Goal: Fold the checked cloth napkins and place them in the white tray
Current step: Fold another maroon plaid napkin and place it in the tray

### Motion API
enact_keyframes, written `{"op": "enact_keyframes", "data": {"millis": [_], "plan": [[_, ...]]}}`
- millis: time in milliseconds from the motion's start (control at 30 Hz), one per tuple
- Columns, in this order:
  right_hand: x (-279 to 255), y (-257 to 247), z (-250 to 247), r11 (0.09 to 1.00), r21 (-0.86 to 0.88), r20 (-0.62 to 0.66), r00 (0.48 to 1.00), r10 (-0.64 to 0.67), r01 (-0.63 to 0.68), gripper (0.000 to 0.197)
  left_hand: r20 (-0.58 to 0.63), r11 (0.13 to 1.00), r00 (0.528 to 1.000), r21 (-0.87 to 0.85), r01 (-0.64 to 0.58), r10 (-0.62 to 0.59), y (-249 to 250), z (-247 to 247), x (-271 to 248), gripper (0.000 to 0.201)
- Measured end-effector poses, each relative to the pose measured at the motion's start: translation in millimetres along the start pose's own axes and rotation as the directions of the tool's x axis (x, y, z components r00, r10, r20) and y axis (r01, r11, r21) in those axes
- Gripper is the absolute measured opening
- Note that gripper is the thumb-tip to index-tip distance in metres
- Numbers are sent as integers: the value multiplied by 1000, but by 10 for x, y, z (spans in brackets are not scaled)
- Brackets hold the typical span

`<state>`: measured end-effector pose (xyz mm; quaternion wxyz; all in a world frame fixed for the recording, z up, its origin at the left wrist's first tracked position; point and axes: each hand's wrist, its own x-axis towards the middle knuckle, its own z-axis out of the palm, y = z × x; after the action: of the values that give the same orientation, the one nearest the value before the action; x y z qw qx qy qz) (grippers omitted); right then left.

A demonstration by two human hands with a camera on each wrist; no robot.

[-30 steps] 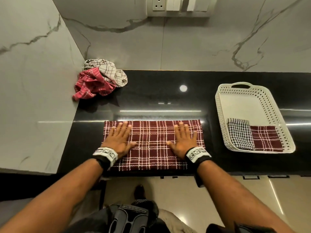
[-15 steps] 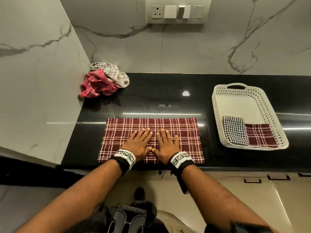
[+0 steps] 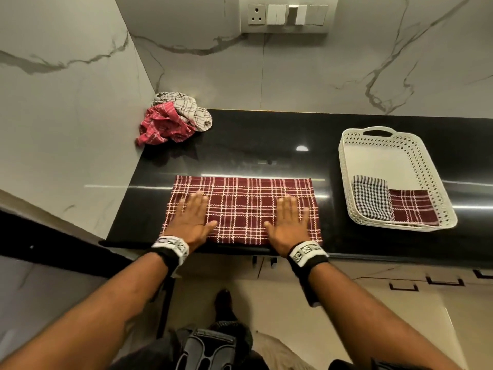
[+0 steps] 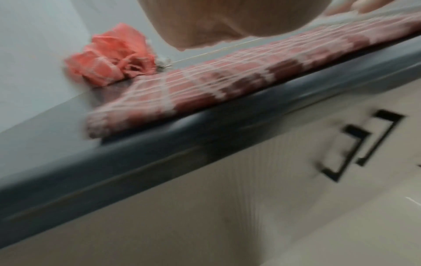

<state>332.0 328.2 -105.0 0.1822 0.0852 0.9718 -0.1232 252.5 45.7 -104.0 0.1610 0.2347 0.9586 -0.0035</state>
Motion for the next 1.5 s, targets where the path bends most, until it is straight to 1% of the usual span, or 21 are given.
{"op": "enact_keyframes", "data": {"millis": [67,100,133,200,300,400,467,567,633,700,767,833,900,933,1033,1133,1233,1300,1367,1433,1500], "plan": [[-34,-383,126,990,44,39,990,-135,134,73,-7,991,991,11,-132,132,385,50,79,72],[-48,-513,196,983,59,62,983,-175,171,70,16,986,986,28,-166,166,538,101,113,72],[-55,-579,261,980,60,82,978,-193,188,68,37,983,983,43,-179,177,637,157,138,75],[-71,-506,363,982,20,83,979,-187,186,68,47,989,989,36,-144,143,653,276,122,77],[-128,-63,428,996,6,17,996,-84,83,75,-4,999,999,-33,-35,35,326,422,-54,75],[-220,423,404,998,31,-76,995,63,-61,80,-98,987,985,-94,134,-143,-151,511,-271,76],[-260,592,389,997,17,-98,993,71,-69,82,-107,976,975,-125,180,-194,-384,526,-371,79],[-267,629,397,999,6,-116,992,53,-53,84,-120,980,980,-140,144,-161,-491,541,-403,80],[-258,579,375,997,13,-121,990,75,-74,84,-133,967,973,-202,158,-187,-443,492,-376,78],[-220,471,299,992,-5,-93,987,128,-129,81,-141,925,955,-318,206,-261,-393,355,-314,69],[-163,309,139,974,-30,-68,973,222,-225,78,-167,903,945,-380,200,-280,-353,176,-204,57],[-70,107,-42,961,-39,-111,957,268,-274,70,-239,929,936,-328,174,-259,-362,39,-61,45],[45,-56,-135,970,-24,-171,957,236,-244,57,-299,960,934,-251,122,-197,-383,-43,81,38],[137,-137,-160,974,-17,-164,961,222,-228,55,-310,969,936,-226,97,-166,-424,-78,175,36],[438,-311,-198,961,-37,-107,957,269,-274,66,-238,979,962,-183,94,-136,-564,-160,404,29],[899,-369,-324,946,-55,-98,944,315,-321,74,-176,963,971,-242,117,-162,-683,-176,561,16],[1425,-399,-559,952,-57,-91,951,294,-300,74,-88,939,972,-289,185,-219,-635,-238,621,12],[1730,-440,-702,963,-55,-88,962,259,-264,74,-59,952,977,-246,185,-205,-572,-249,625,15],[1991,-509,-818,972,-72,-70,973,219,-224,78,-131,972,982,-207,107,-136,-500,-232,604,15],[2202,-563,-912,978,-99,-30,983,179,-181,83,-236,990,972,-140,-17,-16,-400,-160,584,13],[2380,-614,-999,988,-96,4,992,125,-124,83,-270,993,960,-69,-96,74,-283,-109,579,15]]}}
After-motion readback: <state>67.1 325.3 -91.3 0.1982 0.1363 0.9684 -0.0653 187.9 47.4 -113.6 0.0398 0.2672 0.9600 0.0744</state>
